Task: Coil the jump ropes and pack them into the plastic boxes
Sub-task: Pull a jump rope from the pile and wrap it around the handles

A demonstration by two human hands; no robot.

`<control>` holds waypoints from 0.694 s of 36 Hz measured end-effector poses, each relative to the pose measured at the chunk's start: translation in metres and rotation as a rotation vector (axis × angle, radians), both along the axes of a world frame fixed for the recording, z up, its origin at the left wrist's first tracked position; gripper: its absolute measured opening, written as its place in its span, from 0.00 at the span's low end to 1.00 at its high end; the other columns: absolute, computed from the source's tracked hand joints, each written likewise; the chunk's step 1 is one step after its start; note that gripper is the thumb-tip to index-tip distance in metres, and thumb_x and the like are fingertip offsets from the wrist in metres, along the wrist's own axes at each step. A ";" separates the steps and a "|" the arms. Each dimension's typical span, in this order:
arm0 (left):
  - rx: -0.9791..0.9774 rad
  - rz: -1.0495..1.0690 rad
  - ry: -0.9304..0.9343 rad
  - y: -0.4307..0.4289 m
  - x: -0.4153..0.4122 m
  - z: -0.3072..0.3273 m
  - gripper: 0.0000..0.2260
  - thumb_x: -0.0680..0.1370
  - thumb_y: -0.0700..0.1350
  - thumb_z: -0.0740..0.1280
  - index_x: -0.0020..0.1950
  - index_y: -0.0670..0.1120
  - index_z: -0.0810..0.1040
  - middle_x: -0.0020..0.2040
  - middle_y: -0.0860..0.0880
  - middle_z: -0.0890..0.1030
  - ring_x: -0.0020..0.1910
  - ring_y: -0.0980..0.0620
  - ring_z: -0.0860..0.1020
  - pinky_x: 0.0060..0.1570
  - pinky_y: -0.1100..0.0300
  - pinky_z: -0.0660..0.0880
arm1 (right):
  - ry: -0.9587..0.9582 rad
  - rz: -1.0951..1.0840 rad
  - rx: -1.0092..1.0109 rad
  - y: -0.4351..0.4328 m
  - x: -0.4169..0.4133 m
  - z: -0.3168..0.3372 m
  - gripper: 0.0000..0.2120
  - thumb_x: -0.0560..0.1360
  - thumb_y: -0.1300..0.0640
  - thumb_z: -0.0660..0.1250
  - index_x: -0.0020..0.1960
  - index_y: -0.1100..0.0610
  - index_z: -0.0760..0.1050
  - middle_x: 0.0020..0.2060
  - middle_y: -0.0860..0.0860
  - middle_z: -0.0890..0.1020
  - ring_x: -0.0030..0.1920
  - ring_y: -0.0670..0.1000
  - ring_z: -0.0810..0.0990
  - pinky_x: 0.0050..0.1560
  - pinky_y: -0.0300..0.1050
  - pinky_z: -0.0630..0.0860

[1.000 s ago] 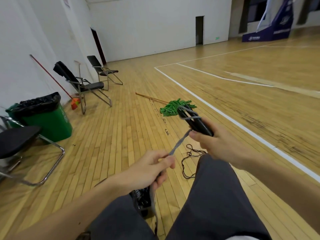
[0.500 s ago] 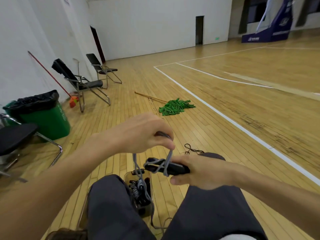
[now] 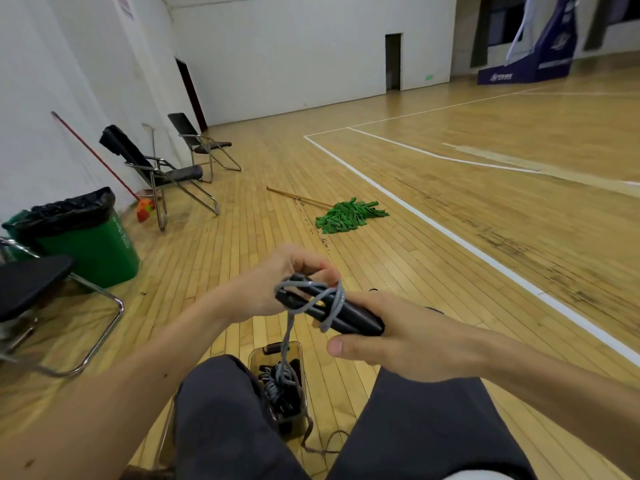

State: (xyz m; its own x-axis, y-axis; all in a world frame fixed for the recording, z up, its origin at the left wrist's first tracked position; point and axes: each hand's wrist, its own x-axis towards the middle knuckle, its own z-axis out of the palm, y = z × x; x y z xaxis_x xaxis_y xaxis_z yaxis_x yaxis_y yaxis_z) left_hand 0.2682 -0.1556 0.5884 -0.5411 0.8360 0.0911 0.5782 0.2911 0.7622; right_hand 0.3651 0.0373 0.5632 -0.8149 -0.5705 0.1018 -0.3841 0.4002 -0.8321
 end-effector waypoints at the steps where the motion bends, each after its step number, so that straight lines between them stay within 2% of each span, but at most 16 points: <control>1: 0.010 0.007 0.007 -0.001 0.001 -0.002 0.12 0.79 0.33 0.65 0.42 0.48 0.81 0.37 0.54 0.79 0.36 0.55 0.75 0.39 0.61 0.70 | 0.003 -0.015 -0.015 0.000 -0.001 -0.001 0.11 0.81 0.51 0.68 0.58 0.57 0.74 0.34 0.49 0.69 0.32 0.47 0.68 0.35 0.39 0.69; 2: 0.017 0.014 0.006 -0.002 0.004 -0.002 0.16 0.78 0.33 0.66 0.42 0.55 0.81 0.38 0.55 0.79 0.37 0.55 0.75 0.39 0.60 0.71 | 0.003 -0.027 -0.023 0.000 -0.003 -0.002 0.12 0.81 0.52 0.68 0.58 0.60 0.75 0.32 0.48 0.68 0.31 0.47 0.67 0.34 0.38 0.68; 3: 0.031 0.031 0.003 -0.003 0.005 -0.003 0.14 0.76 0.36 0.67 0.42 0.56 0.82 0.38 0.53 0.79 0.37 0.51 0.74 0.38 0.58 0.70 | 0.000 -0.040 -0.032 0.000 -0.004 -0.003 0.11 0.81 0.53 0.68 0.57 0.60 0.76 0.31 0.47 0.68 0.30 0.47 0.66 0.32 0.37 0.68; 5: 0.072 0.094 -0.036 -0.003 0.008 -0.005 0.04 0.75 0.38 0.68 0.45 0.44 0.82 0.36 0.45 0.77 0.34 0.43 0.69 0.35 0.56 0.68 | -0.031 -0.067 -0.075 -0.001 -0.005 -0.005 0.08 0.80 0.55 0.69 0.52 0.60 0.78 0.30 0.48 0.68 0.28 0.48 0.66 0.30 0.39 0.67; 6: 0.068 0.147 -0.055 -0.002 0.008 -0.007 0.03 0.77 0.35 0.66 0.44 0.39 0.79 0.34 0.46 0.75 0.32 0.46 0.68 0.32 0.59 0.67 | -0.059 -0.076 -0.107 -0.001 -0.005 -0.006 0.08 0.80 0.55 0.69 0.48 0.60 0.77 0.29 0.48 0.68 0.27 0.48 0.66 0.29 0.40 0.67; 8: 0.057 0.203 -0.066 0.001 0.009 -0.011 0.11 0.81 0.33 0.62 0.39 0.42 0.73 0.27 0.53 0.70 0.27 0.55 0.64 0.28 0.66 0.63 | -0.128 -0.099 -0.176 -0.003 -0.006 -0.006 0.10 0.80 0.55 0.69 0.44 0.59 0.73 0.27 0.47 0.67 0.26 0.48 0.64 0.27 0.42 0.65; 11: 0.095 0.220 -0.144 0.005 0.008 -0.016 0.14 0.81 0.46 0.63 0.39 0.40 0.75 0.27 0.50 0.65 0.25 0.55 0.60 0.26 0.62 0.58 | -0.212 -0.154 -0.272 -0.002 -0.010 -0.004 0.12 0.80 0.56 0.68 0.43 0.58 0.68 0.26 0.47 0.64 0.25 0.48 0.59 0.25 0.41 0.59; 14: 0.100 0.229 -0.160 0.010 0.008 -0.020 0.17 0.78 0.57 0.61 0.37 0.46 0.75 0.28 0.49 0.62 0.25 0.54 0.58 0.26 0.58 0.55 | -0.249 -0.229 -0.319 0.000 -0.017 -0.004 0.09 0.80 0.56 0.69 0.47 0.58 0.70 0.26 0.48 0.63 0.25 0.48 0.58 0.24 0.40 0.58; 18: 0.048 0.292 -0.165 0.017 0.012 -0.029 0.19 0.80 0.59 0.56 0.39 0.46 0.73 0.27 0.53 0.62 0.24 0.56 0.58 0.24 0.64 0.56 | -0.295 -0.314 -0.356 0.004 -0.027 -0.009 0.07 0.80 0.56 0.69 0.50 0.60 0.75 0.27 0.49 0.63 0.25 0.48 0.58 0.24 0.40 0.58; 21: -0.026 0.326 -0.102 0.020 0.018 -0.037 0.21 0.84 0.56 0.52 0.41 0.45 0.74 0.26 0.53 0.65 0.23 0.58 0.61 0.24 0.67 0.59 | -0.310 -0.351 -0.336 0.009 -0.034 -0.017 0.07 0.80 0.59 0.69 0.45 0.61 0.76 0.28 0.50 0.65 0.26 0.48 0.59 0.25 0.41 0.58; 25: -0.337 0.343 0.179 0.022 0.027 -0.046 0.18 0.86 0.54 0.53 0.44 0.49 0.75 0.31 0.56 0.71 0.26 0.60 0.68 0.28 0.64 0.63 | -0.388 -0.437 -0.259 0.009 -0.048 -0.035 0.06 0.77 0.63 0.69 0.49 0.61 0.72 0.29 0.50 0.67 0.26 0.47 0.61 0.25 0.41 0.59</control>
